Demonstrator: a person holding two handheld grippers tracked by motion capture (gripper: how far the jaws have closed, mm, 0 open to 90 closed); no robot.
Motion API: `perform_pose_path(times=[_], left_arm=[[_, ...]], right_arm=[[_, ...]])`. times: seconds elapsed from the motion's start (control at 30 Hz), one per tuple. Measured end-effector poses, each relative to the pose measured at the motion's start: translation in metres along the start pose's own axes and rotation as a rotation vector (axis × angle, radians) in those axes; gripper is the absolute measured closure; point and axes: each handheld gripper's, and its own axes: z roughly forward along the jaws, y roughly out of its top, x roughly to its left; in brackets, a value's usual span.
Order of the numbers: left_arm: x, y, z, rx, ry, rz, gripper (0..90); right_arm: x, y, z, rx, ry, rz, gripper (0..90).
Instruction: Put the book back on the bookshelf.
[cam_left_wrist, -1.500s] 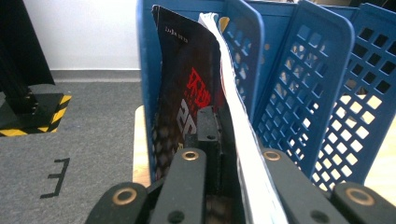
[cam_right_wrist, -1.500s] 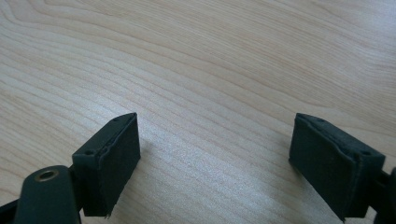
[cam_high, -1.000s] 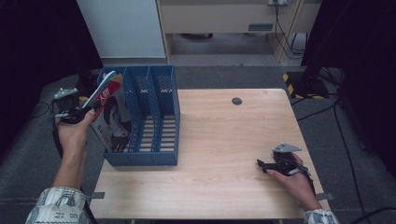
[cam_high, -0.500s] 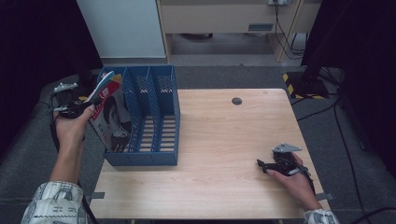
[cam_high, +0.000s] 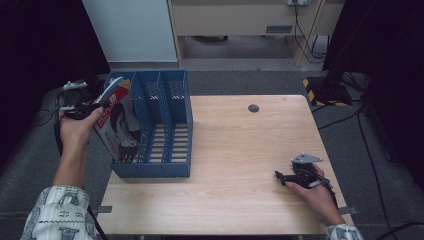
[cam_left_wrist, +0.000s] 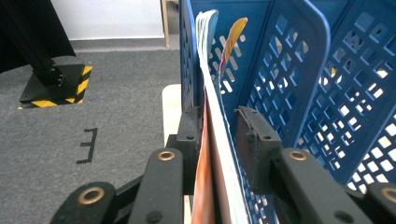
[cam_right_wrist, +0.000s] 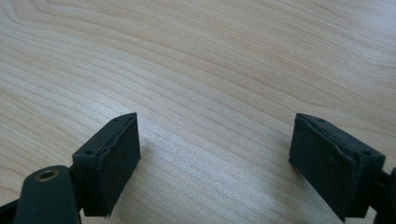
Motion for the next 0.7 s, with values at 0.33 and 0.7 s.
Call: perform_pose_path(times=[0.33, 0.7], left_arm=[[-0.003, 0.0, -0.005, -0.012, 0.008, 0.018, 86.6], [-0.009, 0.002, -0.014, -0.064, 0.017, 0.045, 86.7]], right_arm=[[0.0, 0.0, 0.0, 0.0, 0.0, -0.002, 16.5], [0.0, 0.0, 0.0, -0.001, 0.0, -0.002, 16.5]])
